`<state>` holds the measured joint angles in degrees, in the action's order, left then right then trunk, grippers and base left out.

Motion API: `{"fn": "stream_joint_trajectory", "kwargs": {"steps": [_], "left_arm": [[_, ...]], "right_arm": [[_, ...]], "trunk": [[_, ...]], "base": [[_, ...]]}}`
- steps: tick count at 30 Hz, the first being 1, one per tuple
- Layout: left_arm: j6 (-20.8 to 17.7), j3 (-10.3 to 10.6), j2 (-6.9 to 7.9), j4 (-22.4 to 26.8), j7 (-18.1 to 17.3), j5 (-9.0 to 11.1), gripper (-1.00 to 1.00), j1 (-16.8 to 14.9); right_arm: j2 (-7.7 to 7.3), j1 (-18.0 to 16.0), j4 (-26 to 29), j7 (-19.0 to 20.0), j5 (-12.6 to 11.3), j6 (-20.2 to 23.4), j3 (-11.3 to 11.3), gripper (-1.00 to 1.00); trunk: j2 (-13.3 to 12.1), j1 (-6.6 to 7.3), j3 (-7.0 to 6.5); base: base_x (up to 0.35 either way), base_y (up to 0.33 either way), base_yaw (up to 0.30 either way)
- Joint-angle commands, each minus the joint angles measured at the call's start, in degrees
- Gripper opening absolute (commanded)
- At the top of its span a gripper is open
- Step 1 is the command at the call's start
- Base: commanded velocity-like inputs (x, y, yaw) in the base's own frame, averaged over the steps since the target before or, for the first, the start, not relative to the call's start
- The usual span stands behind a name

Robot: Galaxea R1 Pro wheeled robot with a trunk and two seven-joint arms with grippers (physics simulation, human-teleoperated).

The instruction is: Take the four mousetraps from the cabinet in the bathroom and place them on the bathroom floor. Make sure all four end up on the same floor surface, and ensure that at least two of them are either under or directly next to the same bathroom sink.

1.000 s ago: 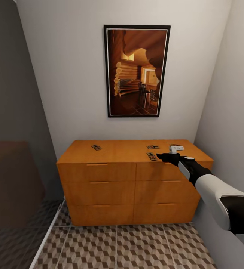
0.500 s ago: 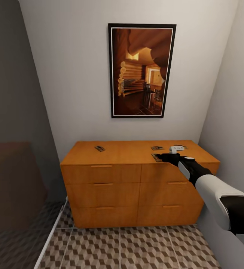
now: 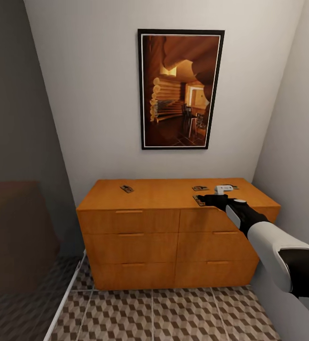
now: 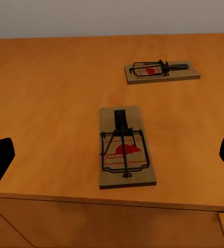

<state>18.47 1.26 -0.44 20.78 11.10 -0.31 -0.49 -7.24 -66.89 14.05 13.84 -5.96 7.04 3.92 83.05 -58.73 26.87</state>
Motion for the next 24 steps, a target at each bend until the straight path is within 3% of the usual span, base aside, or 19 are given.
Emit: {"fn": "stream_joint_trajectory", "kwargs": {"steps": [1, 16, 24], "left_arm": [[0.16, 0.14, 0.00, -0.04, 0.33, -0.04, 1.00, -0.03], [0.14, 0.14, 0.00, -0.04, 0.33, -0.04, 1.00, -0.03], [0.10, 0.14, 0.00, -0.04, 0.33, -0.04, 1.00, -0.03]], "right_arm": [[-0.07, 0.02, 0.10, 0.05, -0.57, 0.04, 0.40, 1.00], [-2.30, 0.15, 0.10, 0.13, -0.61, -0.96, 0.40, 1.00], [-2.74, 0.18, 0.10, 0.13, -0.60, -1.05, 0.47, 1.00]], "trunk": [[0.03, 0.00, 0.06], [0.03, 0.00, 0.06], [0.03, 0.00, 0.06]], "base": [[0.001, 0.001, 0.000], [0.005, 0.000, 0.000], [0.143, 0.041, 0.000]]}}
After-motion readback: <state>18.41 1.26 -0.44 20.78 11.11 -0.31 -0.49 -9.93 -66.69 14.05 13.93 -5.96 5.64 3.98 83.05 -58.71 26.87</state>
